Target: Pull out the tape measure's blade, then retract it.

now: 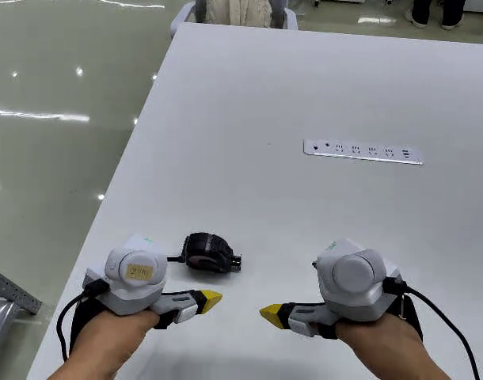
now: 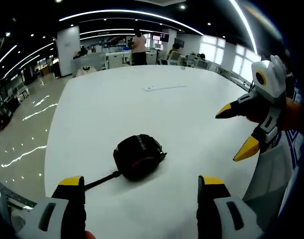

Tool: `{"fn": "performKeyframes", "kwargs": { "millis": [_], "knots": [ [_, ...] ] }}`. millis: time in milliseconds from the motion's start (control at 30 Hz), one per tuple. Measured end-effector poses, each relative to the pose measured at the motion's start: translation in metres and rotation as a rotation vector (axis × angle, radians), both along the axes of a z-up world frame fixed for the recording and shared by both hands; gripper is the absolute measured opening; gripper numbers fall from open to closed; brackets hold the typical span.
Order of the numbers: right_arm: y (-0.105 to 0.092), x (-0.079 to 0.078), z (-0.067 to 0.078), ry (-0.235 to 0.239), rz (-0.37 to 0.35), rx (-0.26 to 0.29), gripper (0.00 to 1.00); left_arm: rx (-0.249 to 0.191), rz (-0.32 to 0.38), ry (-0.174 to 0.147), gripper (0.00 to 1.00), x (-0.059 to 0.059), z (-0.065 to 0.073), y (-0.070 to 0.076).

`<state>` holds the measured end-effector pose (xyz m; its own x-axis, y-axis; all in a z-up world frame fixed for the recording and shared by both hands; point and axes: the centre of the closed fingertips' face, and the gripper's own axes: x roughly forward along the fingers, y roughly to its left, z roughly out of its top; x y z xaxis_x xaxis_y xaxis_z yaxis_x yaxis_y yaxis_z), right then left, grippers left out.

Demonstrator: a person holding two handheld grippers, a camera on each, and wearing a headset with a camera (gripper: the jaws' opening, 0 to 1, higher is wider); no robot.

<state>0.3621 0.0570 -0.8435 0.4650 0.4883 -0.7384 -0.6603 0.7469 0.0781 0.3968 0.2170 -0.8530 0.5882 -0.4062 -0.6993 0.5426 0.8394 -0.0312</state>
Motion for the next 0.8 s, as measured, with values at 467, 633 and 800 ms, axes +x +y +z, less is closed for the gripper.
{"fn": "performKeyframes", "kwargs": {
  "millis": [467,633,800],
  "knots": [
    [0.005,0.012,-0.016,0.011,0.043,-0.02,0.72,0.018,-0.034,0.012,0.88,0.011,-0.013,0.002],
    [0.009,0.017,-0.023,0.013,0.077,-0.033,0.72,0.032,-0.069,0.005,0.86,0.017,-0.016,0.001],
    [0.013,0.021,-0.029,0.014,0.112,-0.042,0.71,0.051,-0.104,0.008,0.85,0.023,-0.019,0.001]
  ]
}}
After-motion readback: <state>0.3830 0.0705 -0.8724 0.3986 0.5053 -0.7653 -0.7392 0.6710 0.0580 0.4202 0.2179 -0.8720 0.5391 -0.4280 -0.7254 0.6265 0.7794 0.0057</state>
